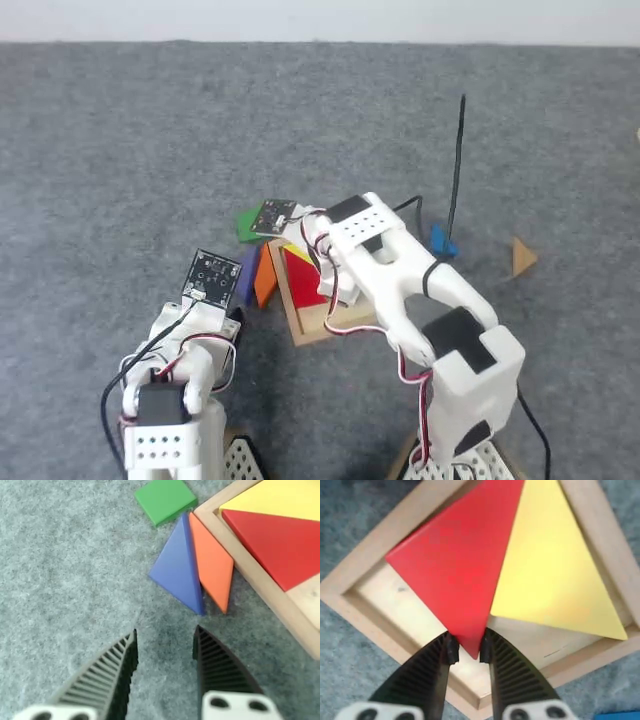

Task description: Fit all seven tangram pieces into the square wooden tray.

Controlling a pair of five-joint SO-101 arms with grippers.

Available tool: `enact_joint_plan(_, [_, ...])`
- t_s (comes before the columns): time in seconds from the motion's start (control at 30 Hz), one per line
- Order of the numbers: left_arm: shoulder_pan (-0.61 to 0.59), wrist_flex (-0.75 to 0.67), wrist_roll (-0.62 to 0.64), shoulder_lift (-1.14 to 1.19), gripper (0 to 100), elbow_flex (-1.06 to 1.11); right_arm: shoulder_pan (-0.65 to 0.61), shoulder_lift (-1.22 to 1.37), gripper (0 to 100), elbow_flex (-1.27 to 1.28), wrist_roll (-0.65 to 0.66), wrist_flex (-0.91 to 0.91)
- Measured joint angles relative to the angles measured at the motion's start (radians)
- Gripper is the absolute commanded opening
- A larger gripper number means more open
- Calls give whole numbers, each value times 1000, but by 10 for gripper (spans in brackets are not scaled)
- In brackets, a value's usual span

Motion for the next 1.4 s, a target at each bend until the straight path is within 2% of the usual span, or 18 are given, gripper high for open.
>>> enact_joint_plan(0.7, [0,0,0,0,170,0,23,9,15,-226,2,0])
enact_joint_plan(1.0, [0,0,0,0,170,0,147,9,16,-315,-5,0])
enact_joint_plan(1.23, [0,0,0,0,170,0,224,199,16,-474,-8,-2])
enact_joint_plan(1.4, [0,0,0,0,170,0,249,339,16,-678,-123,37])
